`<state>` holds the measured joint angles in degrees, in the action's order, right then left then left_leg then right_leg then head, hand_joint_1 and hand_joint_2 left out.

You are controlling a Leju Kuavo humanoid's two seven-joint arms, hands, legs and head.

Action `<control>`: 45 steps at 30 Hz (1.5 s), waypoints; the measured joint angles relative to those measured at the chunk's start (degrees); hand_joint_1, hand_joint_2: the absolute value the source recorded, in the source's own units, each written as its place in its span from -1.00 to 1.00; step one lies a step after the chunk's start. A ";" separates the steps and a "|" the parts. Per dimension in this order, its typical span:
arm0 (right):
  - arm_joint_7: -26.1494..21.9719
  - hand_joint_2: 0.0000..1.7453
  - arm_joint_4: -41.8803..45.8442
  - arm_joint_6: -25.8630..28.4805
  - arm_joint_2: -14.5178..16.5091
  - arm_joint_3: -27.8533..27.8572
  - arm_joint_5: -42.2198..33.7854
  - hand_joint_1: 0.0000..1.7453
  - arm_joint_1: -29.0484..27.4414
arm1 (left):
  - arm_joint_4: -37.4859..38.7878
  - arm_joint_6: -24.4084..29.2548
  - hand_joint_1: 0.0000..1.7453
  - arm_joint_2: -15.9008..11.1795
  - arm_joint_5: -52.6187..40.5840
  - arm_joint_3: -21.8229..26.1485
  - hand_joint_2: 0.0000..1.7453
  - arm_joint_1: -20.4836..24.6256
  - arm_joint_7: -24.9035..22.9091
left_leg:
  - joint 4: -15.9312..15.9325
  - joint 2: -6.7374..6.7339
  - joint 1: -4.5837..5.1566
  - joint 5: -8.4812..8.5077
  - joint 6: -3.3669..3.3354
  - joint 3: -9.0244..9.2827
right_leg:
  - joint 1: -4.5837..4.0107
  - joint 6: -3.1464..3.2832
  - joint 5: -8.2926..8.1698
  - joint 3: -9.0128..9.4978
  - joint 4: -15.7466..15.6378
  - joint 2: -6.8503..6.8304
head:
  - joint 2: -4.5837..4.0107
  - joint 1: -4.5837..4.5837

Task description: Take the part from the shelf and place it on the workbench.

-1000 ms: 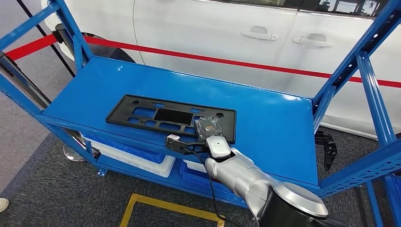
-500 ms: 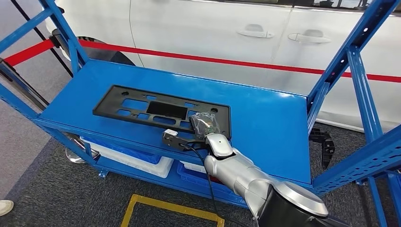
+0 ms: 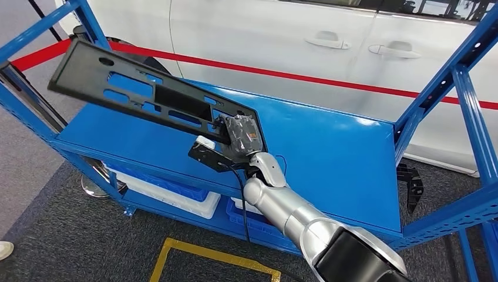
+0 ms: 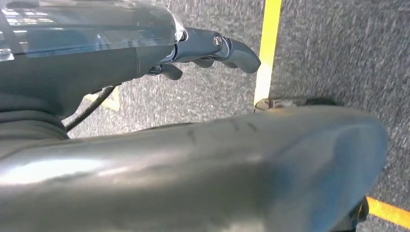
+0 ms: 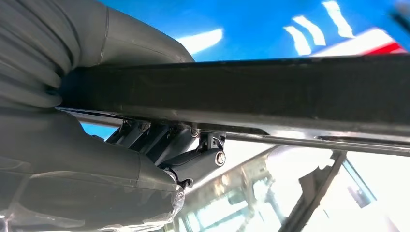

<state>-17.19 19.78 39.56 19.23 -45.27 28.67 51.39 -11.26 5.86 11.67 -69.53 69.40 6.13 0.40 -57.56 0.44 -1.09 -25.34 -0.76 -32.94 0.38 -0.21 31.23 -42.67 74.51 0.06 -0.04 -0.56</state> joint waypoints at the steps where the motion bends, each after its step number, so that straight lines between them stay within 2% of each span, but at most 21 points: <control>1: -1.87 1.00 1.37 -0.17 0.01 1.34 -3.27 1.00 -0.64 | 0.00 0.02 -1.00 0.01 0.03 0.00 -1.00 -0.01 -0.18 | -0.08 0.14 0.01 -0.13 0.05 0.12 | -0.02 0.20 -1.98 1.11 -2.65 0.00 | 0.00 -0.01; 3: -5.00 1.00 4.19 -0.94 0.06 3.04 -10.26 1.00 -1.36 | 0.00 0.07 -1.00 0.04 0.14 0.00 -1.00 0.02 -0.39 | -0.34 0.32 0.16 -0.51 0.38 0.24 | -0.23 0.83 -5.81 4.43 -10.29 0.00 | 0.00 -0.02; 5: -7.66 1.00 6.79 -2.83 0.23 3.91 -16.83 1.00 -1.76 | 0.00 0.13 -1.00 0.07 0.31 0.01 -1.00 0.05 -0.47 | -0.57 0.29 0.38 -0.80 0.91 0.04 | -0.47 1.26 -6.81 6.14 -14.50 0.08 | 0.00 -0.04; 9: -11.96 1.00 11.21 -9.00 0.45 5.09 -26.45 1.00 -3.71 | 0.00 0.55 -1.00 0.06 0.50 0.02 1.00 0.08 -0.19 | -0.59 0.01 0.36 -1.19 1.89 -0.02 | -0.42 1.73 -6.56 6.40 -15.33 0.36 | 0.00 -0.07; 11: -13.72 1.00 14.58 -13.56 0.58 6.17 -29.44 1.00 -5.45 | 0.00 1.20 -1.00 0.05 0.51 0.02 1.00 0.14 0.16 | -3.32 -0.07 0.33 -3.09 2.43 -1.09 | -0.09 2.20 -6.68 6.77 -15.85 0.31 | 0.00 -0.16; 14: -14.48 1.00 19.96 -19.11 0.54 7.99 -31.20 1.00 -8.59 | 0.00 2.09 -1.00 0.04 0.55 0.03 1.00 0.08 0.45 | -13.78 -0.12 0.21 -7.62 3.10 -6.15 | -0.09 2.64 -6.56 6.97 -15.92 0.24 | 0.00 -0.25; 15: -14.48 1.00 21.29 -19.99 0.48 8.46 -31.47 1.00 -9.60 | 0.00 2.20 -1.00 0.04 0.55 0.04 1.00 0.02 0.48 | -16.01 -0.13 0.19 -7.94 3.20 -7.42 | -0.13 2.70 -6.50 7.00 -15.87 0.24 | 0.00 -0.25; 16: -14.48 1.00 22.25 -20.55 0.42 8.79 -31.71 1.00 -10.46 | 0.00 2.23 -1.00 0.03 0.56 0.05 1.00 -0.02 0.52 | -16.10 -0.13 0.19 -7.12 3.21 -7.72 | -0.16 2.73 -6.44 7.04 -15.81 0.28 | 0.00 -0.26; 17: -14.56 1.00 23.26 -21.43 0.34 9.14 -32.24 1.00 -11.24 | 0.00 2.25 -1.00 0.03 0.62 0.06 1.00 -0.05 0.62 | -13.96 -0.13 0.19 -5.33 3.13 -6.94 | -0.17 2.70 -6.37 7.11 -15.75 0.36 | 0.00 -0.26; 19: -14.91 1.00 26.07 -24.56 -0.02 9.95 -34.05 1.00 -13.02 | 0.00 2.22 -1.00 0.02 0.92 0.09 1.00 -0.04 0.94 | -5.96 -0.12 0.23 -1.33 2.71 -3.30 | -0.20 2.47 -6.20 7.36 -15.67 0.52 | 0.00 -0.26; 21: -15.11 1.00 30.64 -28.75 -0.78 10.75 -36.46 1.00 -15.72 | 0.00 2.20 -1.00 0.02 1.42 0.23 1.00 0.02 1.15 | -0.82 -0.05 0.51 0.18 2.07 -0.83 | -0.32 2.04 -6.11 7.46 -15.62 0.57 | 0.00 -0.24; 24: -14.55 1.00 39.11 -32.94 -2.65 11.28 -39.11 1.00 -20.98 | 0.00 2.34 -1.00 0.02 1.97 0.55 1.00 -0.07 1.10 | -0.13 0.12 0.75 0.16 1.09 -0.51 | -0.37 1.20 -6.15 7.55 -15.78 0.47 | 0.00 -0.20; 26: -14.17 1.00 43.59 -33.81 -3.80 11.51 -39.83 1.00 -23.39 | 0.00 2.66 -1.00 0.02 2.15 0.66 1.00 -0.15 0.90 | 0.34 0.01 0.53 0.48 0.36 -0.36 | -0.29 0.58 -5.04 7.06 -14.50 0.40 | 0.00 -0.19; 29: -14.13 1.00 49.18 -35.26 -5.67 11.74 -40.50 1.00 -26.17 | 0.00 3.85 -1.00 0.02 2.40 0.92 1.00 -0.05 -0.22 | 0.58 -0.26 0.47 0.72 -0.36 -0.39 | -0.03 -0.07 0.39 2.82 -5.02 0.30 | 0.00 -0.13; 31: -14.04 1.00 52.16 -36.46 -6.83 11.74 -41.12 1.00 -28.31 | 0.00 4.23 -1.00 0.01 2.66 1.18 1.00 -0.09 -1.09 | 0.50 -0.27 0.49 0.72 -0.40 -0.46 | 0.14 -0.27 1.80 0.61 -0.07 0.28 | 0.00 -0.14; 32: -13.89 1.00 53.45 -36.94 -7.26 11.74 -41.42 1.00 -29.30 | 0.00 4.24 -1.00 0.00 2.78 1.31 1.00 -0.11 -1.38 | 0.43 -0.25 0.49 0.71 -0.38 -0.48 | 0.23 -0.31 1.12 0.77 -0.22 0.27 | 0.00 -0.14; 33: -13.57 1.00 54.98 -37.33 -7.62 11.77 -41.66 1.00 -30.23 | 0.00 4.23 -1.00 0.00 2.86 1.42 1.00 -0.12 -1.60 | 0.32 -0.22 0.48 0.66 -0.30 -0.48 | 0.33 -0.28 -0.58 2.23 -2.90 0.24 | 0.00 -0.14; 36: -12.49 1.00 59.44 -37.69 -8.26 12.24 -41.72 1.00 -32.47 | 0.00 4.35 -1.00 0.00 2.87 1.53 1.00 -0.02 -2.09 | -0.26 -0.14 0.67 0.34 0.33 -0.61 | 0.27 0.17 -4.67 7.93 -13.72 0.12 | 0.00 -0.15; 40: -12.02 1.00 63.60 -37.73 -8.91 13.63 -41.08 1.00 -35.50 | 0.00 4.74 -1.00 -0.02 2.90 1.67 1.00 0.08 -2.47 | -0.43 -0.10 0.63 0.12 1.59 -0.71 | 0.08 1.19 -5.00 8.58 -15.56 0.21 | 0.00 -0.19; 42: -12.05 1.00 65.01 -37.68 -9.06 14.07 -40.54 1.00 -36.37 | -0.01 4.84 -1.00 -0.05 2.86 1.77 1.00 0.15 -2.64 | -3.12 -0.13 0.49 -1.87 2.18 -1.78 | 0.32 1.88 -5.28 8.67 -15.95 0.15 | 0.00 -0.27; 45: -12.14 1.00 66.40 -37.35 -9.10 14.87 -39.52 1.00 -37.74 | -0.01 4.78 -1.00 -0.13 2.85 1.90 1.00 0.42 -2.97 | -13.75 -0.15 0.38 -7.25 2.79 -6.08 | 0.30 2.28 -5.32 8.66 -15.97 -0.07 | 0.00 -0.37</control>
<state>-29.33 86.18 2.20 10.14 -30.40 -10.85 13.65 -11.26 10.63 11.55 -66.68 71.30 6.55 -2.57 -71.30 0.29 -0.71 -32.59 2.03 -39.02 0.68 2.07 25.90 -34.01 58.54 -0.01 -0.04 -0.93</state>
